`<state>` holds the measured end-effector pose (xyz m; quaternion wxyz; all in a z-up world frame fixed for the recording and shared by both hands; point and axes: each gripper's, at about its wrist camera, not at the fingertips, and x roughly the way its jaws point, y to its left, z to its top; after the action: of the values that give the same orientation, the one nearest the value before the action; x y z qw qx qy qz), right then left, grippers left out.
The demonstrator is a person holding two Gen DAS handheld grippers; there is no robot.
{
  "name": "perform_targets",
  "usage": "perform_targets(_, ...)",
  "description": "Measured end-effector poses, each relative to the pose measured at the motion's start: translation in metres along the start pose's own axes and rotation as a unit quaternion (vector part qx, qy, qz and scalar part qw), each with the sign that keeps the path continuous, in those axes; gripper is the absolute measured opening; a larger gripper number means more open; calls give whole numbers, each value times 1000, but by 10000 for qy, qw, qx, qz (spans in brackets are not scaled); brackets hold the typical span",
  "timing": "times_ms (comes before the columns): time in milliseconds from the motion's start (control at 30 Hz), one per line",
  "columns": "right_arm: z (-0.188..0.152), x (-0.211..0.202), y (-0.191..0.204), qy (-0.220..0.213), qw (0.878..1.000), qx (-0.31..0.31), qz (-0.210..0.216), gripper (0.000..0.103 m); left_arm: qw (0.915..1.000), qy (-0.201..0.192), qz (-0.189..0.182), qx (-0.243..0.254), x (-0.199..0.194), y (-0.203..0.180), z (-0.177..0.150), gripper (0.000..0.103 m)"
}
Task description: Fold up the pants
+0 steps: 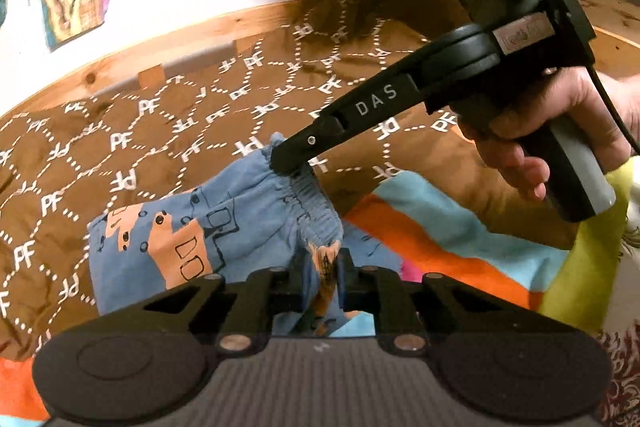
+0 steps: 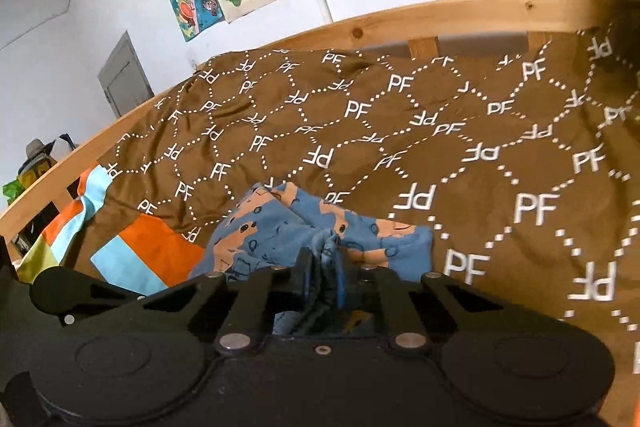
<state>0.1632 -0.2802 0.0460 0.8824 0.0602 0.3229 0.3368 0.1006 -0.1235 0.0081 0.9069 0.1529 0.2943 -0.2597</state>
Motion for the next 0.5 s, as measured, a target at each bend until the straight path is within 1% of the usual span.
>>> perform_targets(67,0,-3,-4,56,9999,-68,-139,12,9999,75,-85,11,10,-4,2,14)
perform_targets(167,-8,5,-16,274,9989,20,-387,12,9992,263,-265,110,32,-8,-3,16)
perform_targets(233,-17,13,-23,408,9976,9,-564,12,9985,358,-417,28,45,-4,-8,17)
perform_targets(267,-21,16,-26,446,9970,45,-627,12,9982,351,-490,2,48,-1,-11,18)
perform_targets(333,-27,16,-31,444,9967,146,-670,16,9980,281,-569,-17,44,2,-14,21)
perform_targets(367,-27,15,-30,417,9965,120,-721,22,9977,230,-627,-73,38,4,-14,29)
perform_targets(400,-27,12,-28,398,9960,33,-802,32,9973,195,-697,-127,33,8,-14,37)
perform_targets(433,-26,9,-25,385,9951,-98,-904,37,9969,150,-749,-178,27,9,-15,56)
perform_targets(467,-25,6,-21,352,9935,-269,-1050,44,9966,60,-787,-243,19,12,-17,62)
perform_targets(500,-24,4,-17,307,9919,-434,-1154,53,9962,-15,-811,-302,11,14,-19,62)
